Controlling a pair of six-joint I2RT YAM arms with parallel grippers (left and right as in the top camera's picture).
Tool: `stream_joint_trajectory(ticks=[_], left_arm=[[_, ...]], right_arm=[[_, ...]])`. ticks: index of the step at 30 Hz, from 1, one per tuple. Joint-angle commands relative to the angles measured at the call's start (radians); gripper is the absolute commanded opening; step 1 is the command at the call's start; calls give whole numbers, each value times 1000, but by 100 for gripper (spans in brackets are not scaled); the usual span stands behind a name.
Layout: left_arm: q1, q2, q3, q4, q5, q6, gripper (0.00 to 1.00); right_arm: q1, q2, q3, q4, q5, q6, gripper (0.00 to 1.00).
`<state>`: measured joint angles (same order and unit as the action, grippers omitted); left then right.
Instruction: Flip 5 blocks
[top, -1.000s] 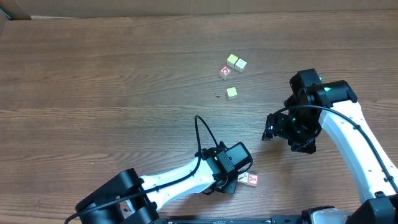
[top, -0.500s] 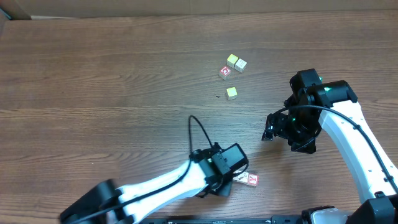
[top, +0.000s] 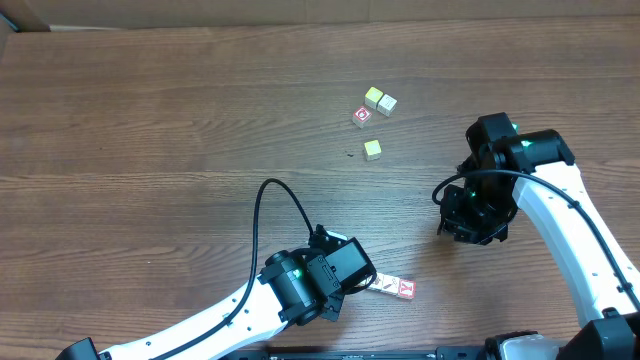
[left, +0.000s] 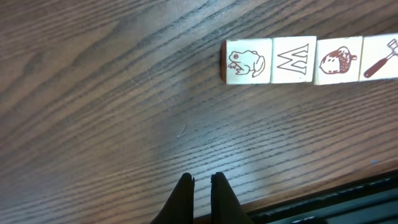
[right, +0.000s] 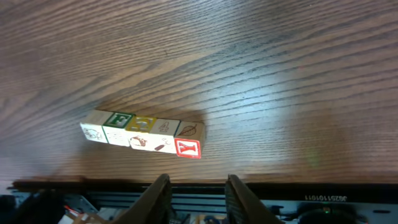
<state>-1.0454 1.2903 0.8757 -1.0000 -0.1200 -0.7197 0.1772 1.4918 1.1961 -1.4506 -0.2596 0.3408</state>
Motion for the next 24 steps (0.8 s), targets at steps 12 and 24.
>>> stream_joint_trajectory(ticks=[12,24], left_arm=[[92,-8,10,7,-90,79,4],[230,102,10,62,-75,245,4]], right_arm=[[2,-171,-251,55,-95,159,25],[212,-196,-388,186,-88,427,19]])
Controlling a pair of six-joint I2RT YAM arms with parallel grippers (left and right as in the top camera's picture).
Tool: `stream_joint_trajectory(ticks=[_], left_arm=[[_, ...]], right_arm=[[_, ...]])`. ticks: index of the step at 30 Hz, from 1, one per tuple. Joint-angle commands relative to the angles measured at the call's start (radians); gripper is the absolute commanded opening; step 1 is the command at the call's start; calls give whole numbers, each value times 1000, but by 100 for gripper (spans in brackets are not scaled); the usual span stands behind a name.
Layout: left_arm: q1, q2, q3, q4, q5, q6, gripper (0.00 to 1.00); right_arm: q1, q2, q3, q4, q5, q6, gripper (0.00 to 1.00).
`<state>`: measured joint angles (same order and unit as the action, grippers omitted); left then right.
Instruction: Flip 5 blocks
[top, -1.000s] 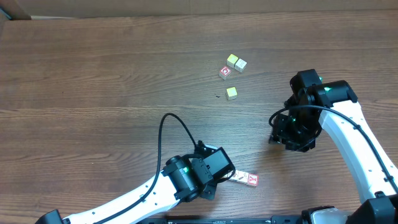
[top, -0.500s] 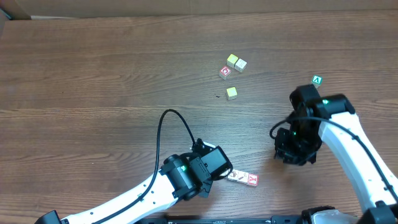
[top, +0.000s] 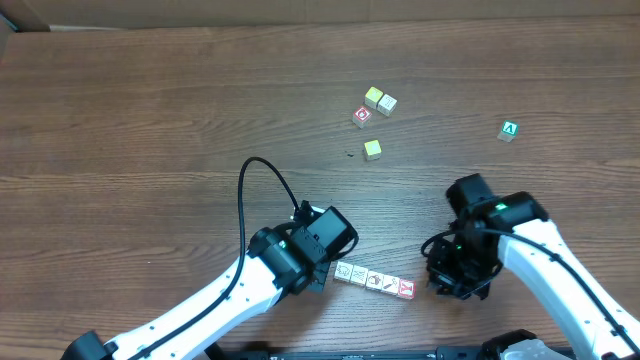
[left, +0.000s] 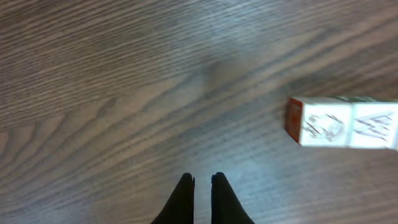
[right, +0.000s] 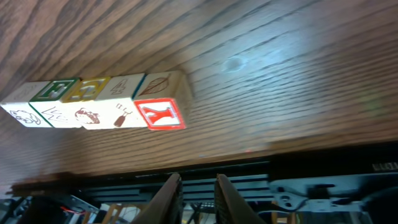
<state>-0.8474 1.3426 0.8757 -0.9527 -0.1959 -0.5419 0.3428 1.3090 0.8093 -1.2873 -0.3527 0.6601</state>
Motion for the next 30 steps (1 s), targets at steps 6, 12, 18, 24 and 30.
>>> stream_joint_trajectory(ticks=[6,12,18,24,30], left_arm=[[97,143,10,98,142,236,4],[163,168,10,123,200,327,4],[246,169,10,116,299,409,5],[271,169,10,116,337,445,4],[271,169,10,116,354,445,4]], right_arm=[[101,-13,-5,72,58,222,17],[101,-13,-52,99,64,255,15],[101,-48,-142,157,29,306,15],[101,-107,-150,132,83,361,14],[101,-148,-150,102,159,384,15]])
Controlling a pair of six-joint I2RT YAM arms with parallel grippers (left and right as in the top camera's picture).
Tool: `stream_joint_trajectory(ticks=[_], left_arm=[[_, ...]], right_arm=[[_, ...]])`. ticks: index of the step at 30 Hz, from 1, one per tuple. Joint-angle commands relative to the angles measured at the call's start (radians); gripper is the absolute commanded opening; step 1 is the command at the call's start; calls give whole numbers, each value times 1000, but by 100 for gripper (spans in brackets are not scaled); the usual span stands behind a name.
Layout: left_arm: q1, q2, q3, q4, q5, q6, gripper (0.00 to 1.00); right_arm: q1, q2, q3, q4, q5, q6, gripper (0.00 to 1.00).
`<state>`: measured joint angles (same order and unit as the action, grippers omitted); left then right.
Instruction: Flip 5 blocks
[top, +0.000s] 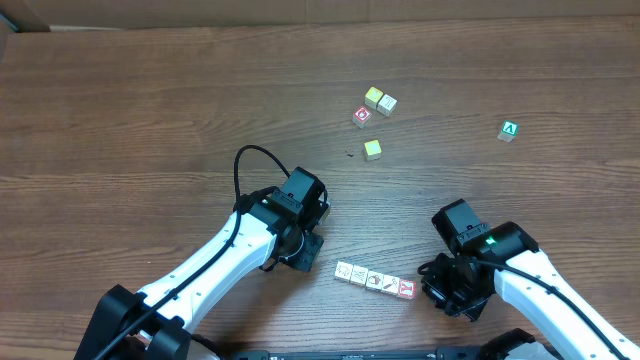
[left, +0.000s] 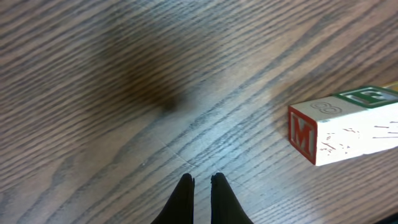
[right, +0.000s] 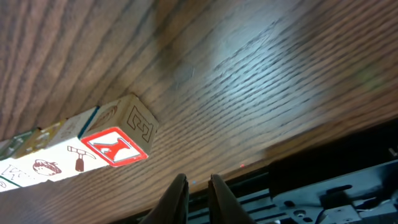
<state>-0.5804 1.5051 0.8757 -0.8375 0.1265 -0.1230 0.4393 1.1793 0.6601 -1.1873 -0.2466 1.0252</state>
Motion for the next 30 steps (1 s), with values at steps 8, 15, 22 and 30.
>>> stream_joint_trajectory(ticks=[8,15,22,30], left_arm=[[4,6,10,4,31,27,4],[4,6,10,-2,32,34,4],[4,6,10,-2,32,34,4],[4,6,10,-2,32,34,4]], right_arm=[[5,-18,-10,9,99,-64,13],[5,-18,-58,82,113,-64,12],[5,0,-79,138,73,-160,11],[5,72,-97,158,62,-197,8]])
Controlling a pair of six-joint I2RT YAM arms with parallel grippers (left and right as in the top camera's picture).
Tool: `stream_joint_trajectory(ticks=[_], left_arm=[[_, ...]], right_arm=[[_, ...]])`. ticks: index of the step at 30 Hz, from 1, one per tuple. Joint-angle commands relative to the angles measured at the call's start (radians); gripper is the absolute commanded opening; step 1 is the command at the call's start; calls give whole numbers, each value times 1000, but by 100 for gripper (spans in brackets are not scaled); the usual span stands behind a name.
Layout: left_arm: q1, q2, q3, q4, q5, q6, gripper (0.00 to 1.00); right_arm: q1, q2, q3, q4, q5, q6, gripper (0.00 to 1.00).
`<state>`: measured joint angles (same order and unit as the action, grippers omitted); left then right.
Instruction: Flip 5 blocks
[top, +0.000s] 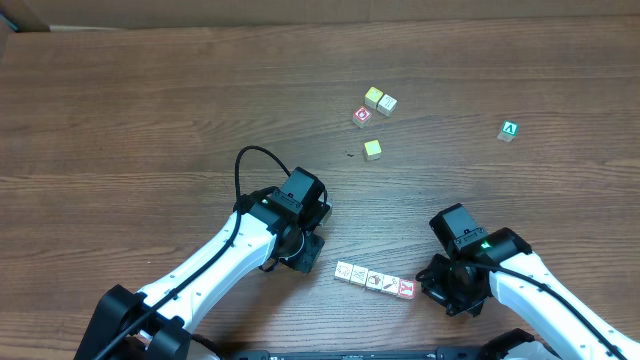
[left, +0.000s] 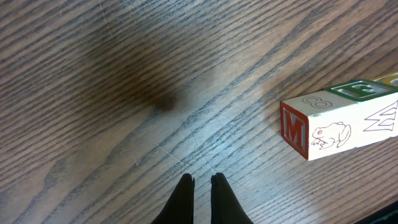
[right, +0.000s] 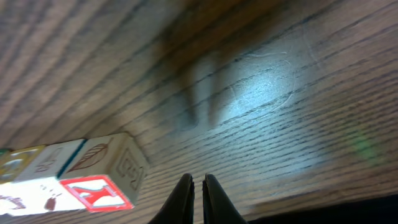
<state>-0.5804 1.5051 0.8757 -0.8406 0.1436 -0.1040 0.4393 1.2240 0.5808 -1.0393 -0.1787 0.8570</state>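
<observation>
Five picture blocks (top: 375, 281) lie end to end in a row near the table's front edge. My left gripper (top: 312, 258) is shut and empty just beyond the row's left end. The left wrist view shows that end block (left: 311, 134) with a red M and a frog, to the right of the gripper (left: 202, 178). My right gripper (top: 432, 282) is shut and empty, close to the row's right end. The right wrist view shows the red Y block (right: 96, 190) to the left of the gripper (right: 198, 178), not touching it.
Loose blocks lie farther back: a red one (top: 361, 116), a yellow-green one (top: 373, 97) touching a white one (top: 387, 104), and a yellow one (top: 372, 149). A green A block (top: 509, 131) sits at the right. The table's front edge (top: 380, 345) is just behind the row.
My right gripper's jaws have gone from a narrow gap to shut, and it sits a little closer to the Y block. The left gripper and the row have barely shifted.
At first my left gripper was over the row and the right arm stood farther back with jaws open. Then both arms were at the row's ends, the right jaws narrower. After that the left arm stood back-left of the row. The right jaws are now shut.
</observation>
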Motion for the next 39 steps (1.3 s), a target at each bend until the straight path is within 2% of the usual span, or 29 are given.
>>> stream_joint_trajectory(ticks=[1,8,19,39], left_arm=[[4,6,10,1,15,14,4],[4,6,10,0,18,14,4],[4,6,10,3,68,19,4],[4,65,-8,3,90,64,4]], right_arm=[[5,34,-20,16,-8,-29,8],[14,72,-25,108,-72,-127,8],[127,134,-25,177,-100,-107,7],[133,135,-25,220,-146,-151,7]])
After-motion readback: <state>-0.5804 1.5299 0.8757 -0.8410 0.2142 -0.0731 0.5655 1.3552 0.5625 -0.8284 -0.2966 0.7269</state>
